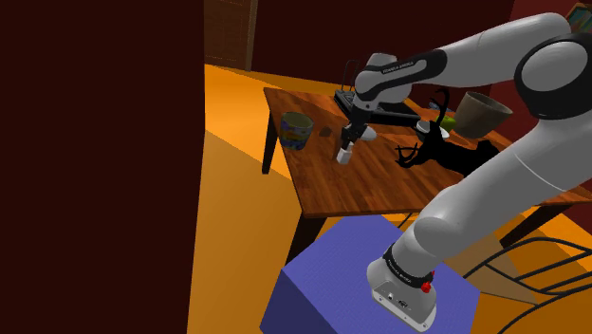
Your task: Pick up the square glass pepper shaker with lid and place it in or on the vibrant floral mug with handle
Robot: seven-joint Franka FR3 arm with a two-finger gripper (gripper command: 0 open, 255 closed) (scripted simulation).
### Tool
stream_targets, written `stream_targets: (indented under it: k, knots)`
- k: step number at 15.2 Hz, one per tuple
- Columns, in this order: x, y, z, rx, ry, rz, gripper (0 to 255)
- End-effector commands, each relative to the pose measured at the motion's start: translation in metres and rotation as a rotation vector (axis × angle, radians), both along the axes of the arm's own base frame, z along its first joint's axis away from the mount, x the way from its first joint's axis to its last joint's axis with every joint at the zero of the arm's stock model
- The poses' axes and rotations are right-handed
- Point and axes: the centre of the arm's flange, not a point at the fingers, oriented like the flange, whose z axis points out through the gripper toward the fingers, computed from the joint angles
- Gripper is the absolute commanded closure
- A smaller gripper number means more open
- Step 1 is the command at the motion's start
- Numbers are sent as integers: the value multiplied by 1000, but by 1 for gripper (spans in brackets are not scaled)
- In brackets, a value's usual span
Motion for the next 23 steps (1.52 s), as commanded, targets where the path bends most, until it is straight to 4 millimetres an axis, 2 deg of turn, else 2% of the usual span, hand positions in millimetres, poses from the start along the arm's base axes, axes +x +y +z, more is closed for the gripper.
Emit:
stream_targets:
  k: [1,23]
  knots:
    - [-1,0,12,0,0,0,255]
    - [-1,0,128,0,0,0,255]
